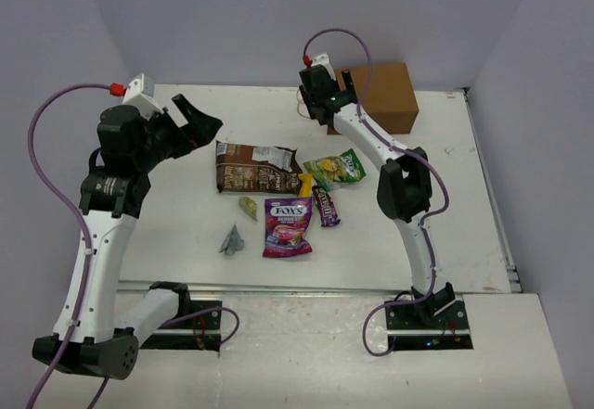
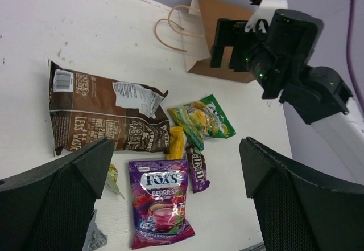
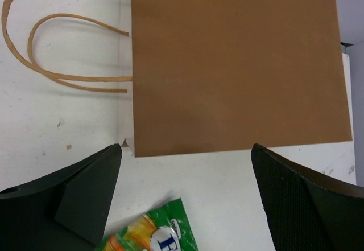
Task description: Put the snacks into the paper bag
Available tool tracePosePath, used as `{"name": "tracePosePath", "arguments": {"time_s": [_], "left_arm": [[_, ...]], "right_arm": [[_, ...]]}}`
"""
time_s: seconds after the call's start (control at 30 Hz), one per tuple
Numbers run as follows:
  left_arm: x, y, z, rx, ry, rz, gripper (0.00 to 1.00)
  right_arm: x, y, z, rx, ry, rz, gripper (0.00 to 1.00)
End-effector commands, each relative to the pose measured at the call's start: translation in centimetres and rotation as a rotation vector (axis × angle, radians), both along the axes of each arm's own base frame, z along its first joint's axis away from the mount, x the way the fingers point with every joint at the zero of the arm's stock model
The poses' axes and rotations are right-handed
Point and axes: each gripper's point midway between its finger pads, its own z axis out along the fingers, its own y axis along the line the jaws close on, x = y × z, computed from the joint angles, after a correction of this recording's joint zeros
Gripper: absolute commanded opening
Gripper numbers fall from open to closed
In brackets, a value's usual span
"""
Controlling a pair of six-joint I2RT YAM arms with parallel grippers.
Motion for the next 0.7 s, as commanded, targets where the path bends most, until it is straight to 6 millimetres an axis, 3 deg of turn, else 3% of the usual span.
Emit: {"name": "tracePosePath", "arguments": {"time_s": [0.0, 0.2, 0.5, 0.53, 0.6, 0.63, 0.67], "left_arm": [[-0.1, -0.1, 1.2, -0.006, -0.039, 0.003, 1.0], [0.2, -0.3, 0.7, -0.001, -0.031, 0.001, 1.0], [0.5, -0.5, 0.0, 0.008, -0.022, -0.01, 1.0], [0.5, -0.6, -0.1, 0.01, -0.021, -0.012, 1.0], [0.5, -0.6, -0.2, 0.01, -0.018, -0.013, 1.0], [0.4, -0.7, -0.3, 0.009, -0.018, -0.015, 1.0], [0.4, -0.6, -0.5, 0.01, -0.013, -0.015, 1.0]], "right_arm": [[1.8, 1.4, 0.1, -0.007, -0.056, 0.019, 0.99], [3.3, 1.7, -1.9, -0.055, -0.088, 0.027, 0.99], [5.3, -1.0, -1.6, -0.214, -0.213, -0.118, 0.99], [5.3, -1.0, -1.6, -0.218, -0.221, -0.122, 0.95], [5.3, -1.4, -1.6, -0.246, -0.225, -0.134, 0.7], [5.3, -1.5, -1.4, -0.249, -0.228, -0.137, 0.55], [5.3, -1.6, -1.2, -0.256, -0.232, -0.142, 0.27]]}}
